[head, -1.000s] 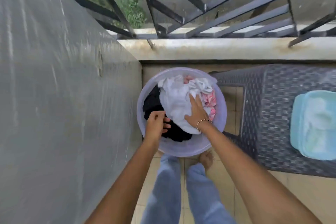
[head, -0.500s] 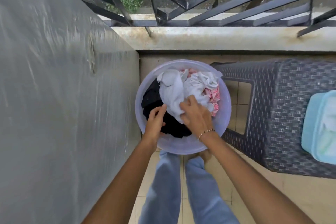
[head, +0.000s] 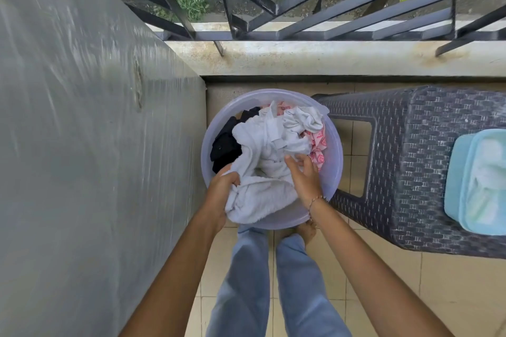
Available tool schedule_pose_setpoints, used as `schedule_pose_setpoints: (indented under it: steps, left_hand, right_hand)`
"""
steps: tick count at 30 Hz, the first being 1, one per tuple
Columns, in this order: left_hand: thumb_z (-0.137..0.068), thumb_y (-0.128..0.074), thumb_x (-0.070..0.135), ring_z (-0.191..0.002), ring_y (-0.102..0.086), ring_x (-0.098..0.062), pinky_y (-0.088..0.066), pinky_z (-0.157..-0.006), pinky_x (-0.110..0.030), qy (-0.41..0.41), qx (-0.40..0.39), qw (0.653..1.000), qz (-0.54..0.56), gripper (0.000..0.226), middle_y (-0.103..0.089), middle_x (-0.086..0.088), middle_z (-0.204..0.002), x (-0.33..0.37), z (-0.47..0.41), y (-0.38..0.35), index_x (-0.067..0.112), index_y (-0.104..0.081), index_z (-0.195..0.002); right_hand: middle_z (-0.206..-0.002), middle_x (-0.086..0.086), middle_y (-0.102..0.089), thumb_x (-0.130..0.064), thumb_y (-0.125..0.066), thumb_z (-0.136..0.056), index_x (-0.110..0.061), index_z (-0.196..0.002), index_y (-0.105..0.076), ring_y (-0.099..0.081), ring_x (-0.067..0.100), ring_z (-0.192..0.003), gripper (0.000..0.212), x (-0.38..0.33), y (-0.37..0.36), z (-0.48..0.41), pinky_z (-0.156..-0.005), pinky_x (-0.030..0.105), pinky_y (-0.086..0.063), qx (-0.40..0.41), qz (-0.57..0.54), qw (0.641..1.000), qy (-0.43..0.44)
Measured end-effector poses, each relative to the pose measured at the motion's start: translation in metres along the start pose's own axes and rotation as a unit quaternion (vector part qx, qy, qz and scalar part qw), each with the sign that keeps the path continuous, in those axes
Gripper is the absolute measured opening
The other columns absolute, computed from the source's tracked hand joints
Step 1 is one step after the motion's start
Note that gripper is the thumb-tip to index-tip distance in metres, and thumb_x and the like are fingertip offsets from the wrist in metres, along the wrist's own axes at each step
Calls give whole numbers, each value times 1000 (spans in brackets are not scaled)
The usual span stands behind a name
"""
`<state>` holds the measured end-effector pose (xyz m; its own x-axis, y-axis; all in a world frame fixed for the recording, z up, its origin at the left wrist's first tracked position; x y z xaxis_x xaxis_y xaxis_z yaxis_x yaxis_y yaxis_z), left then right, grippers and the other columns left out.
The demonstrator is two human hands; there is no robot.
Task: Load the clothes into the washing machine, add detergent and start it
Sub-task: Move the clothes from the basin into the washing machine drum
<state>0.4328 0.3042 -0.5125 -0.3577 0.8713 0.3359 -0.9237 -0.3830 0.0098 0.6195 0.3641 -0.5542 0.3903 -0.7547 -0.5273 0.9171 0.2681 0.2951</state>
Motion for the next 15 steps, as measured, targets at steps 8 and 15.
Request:
schedule_pose_setpoints:
  steps: [8, 15]
  left_hand:
    - [-65, -44, 2, -32, -40, -5, -34, -35, -12, 82, -245, 964, 62, 25, -43, 6, -40, -1, 53, -40, 17, -43, -44]
    - [-75, -53, 6, -38, -53, -7, -41, -40, -12, 60, -125, 986, 94, 19, -56, 3, -46, -8, 52, -21, 12, -57, -58]
  right_hand:
    - [-99, 1, -63, -18, -42, -100, -7, -117, -50, -62, 17, -88, 23, -10, -22, 15, -78, 29, -52, -118, -113, 969, -185]
    - [-62, 20, -68, 18, -50, -82, -7, -62, -66, -60, 6, -40, 35, -2, 15, 26, -50, 25, -52, 74, -158, 975, -134]
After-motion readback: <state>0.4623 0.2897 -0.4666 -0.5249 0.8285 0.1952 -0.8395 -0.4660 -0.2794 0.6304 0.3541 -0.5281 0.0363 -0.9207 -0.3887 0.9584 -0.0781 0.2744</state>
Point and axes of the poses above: each hand's wrist, its own z-axis away from the middle knuckle, its own y-axis out of the back of the hand, x = y × z, the point moved 6 cm from there along -z, towards the middle knuckle
